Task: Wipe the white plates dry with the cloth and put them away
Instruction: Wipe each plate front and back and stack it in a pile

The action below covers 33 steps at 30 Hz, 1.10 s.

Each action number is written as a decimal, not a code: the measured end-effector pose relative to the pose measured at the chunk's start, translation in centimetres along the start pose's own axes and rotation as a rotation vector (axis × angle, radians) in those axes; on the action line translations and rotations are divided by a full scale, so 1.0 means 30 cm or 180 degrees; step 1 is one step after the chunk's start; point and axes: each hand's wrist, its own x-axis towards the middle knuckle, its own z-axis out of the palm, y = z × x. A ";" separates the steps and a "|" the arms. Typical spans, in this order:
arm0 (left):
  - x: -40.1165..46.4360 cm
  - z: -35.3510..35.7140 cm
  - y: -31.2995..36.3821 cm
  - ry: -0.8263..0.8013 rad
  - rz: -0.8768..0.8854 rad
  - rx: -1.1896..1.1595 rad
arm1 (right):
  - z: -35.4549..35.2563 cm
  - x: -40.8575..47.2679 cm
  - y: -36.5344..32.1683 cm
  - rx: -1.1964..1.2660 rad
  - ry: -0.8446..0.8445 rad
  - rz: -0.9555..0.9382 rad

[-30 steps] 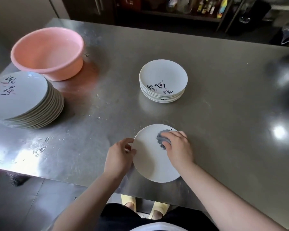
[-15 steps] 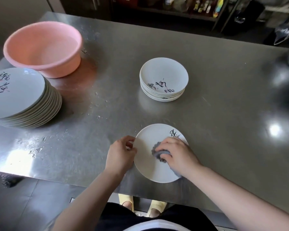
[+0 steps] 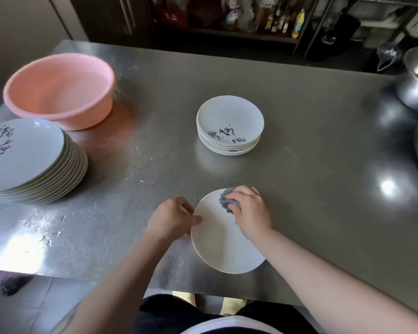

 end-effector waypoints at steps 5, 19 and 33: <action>0.083 0.040 0.097 0.0319 0.0416 0.0691 | 0.036 0.010 -0.043 -0.0136 -0.0406 -0.0197; 0.024 0.006 0.058 0.0304 0.0274 0.0670 | 0.029 -0.005 -0.023 -0.0089 -0.0168 -0.0185; 0.008 0.046 0.068 -0.0318 0.0051 0.0609 | -0.002 -0.009 0.013 -0.0227 0.0037 0.0079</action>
